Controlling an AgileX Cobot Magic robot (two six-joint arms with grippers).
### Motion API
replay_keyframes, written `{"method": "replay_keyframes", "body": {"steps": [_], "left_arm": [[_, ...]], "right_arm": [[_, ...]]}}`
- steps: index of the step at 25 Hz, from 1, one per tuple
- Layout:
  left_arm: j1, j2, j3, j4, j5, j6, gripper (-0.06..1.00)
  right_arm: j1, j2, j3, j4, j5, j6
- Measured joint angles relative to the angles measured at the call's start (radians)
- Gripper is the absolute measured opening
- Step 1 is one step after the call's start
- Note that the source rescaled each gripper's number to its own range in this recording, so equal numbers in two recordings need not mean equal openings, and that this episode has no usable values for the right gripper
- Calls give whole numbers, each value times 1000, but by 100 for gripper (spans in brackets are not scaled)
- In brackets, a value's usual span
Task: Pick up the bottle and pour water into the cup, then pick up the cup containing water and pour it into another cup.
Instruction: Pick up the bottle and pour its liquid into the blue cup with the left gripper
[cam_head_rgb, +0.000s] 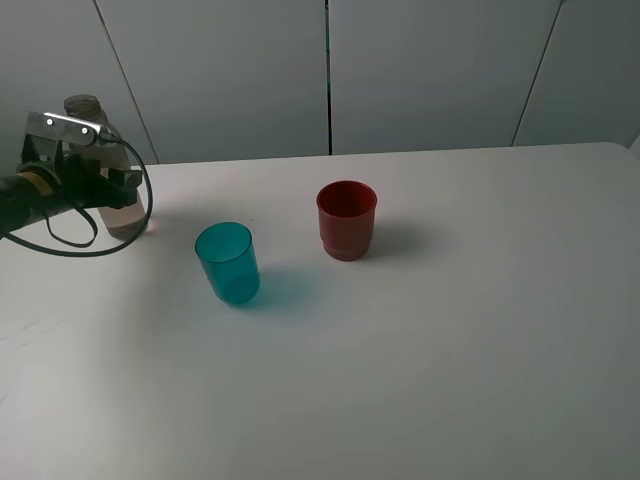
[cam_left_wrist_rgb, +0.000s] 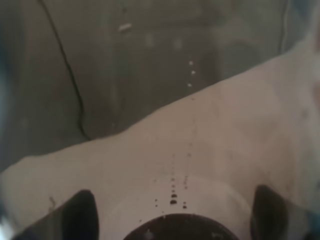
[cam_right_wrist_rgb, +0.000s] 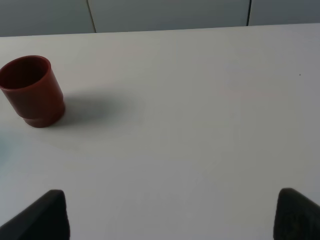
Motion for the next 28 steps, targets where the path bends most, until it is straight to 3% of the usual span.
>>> {"method": "replay_keyframes", "body": {"steps": [11, 21, 28], "left_arm": [[-2, -76, 0, 126, 39, -108, 1], [-98, -180, -82, 234, 218, -104, 0], [-164, -180, -169, 381, 265, -104, 0]], "right_arm": [[0, 0, 0, 0, 0, 0], [0, 0, 0, 0, 0, 0], [0, 0, 0, 0, 0, 0]]}}
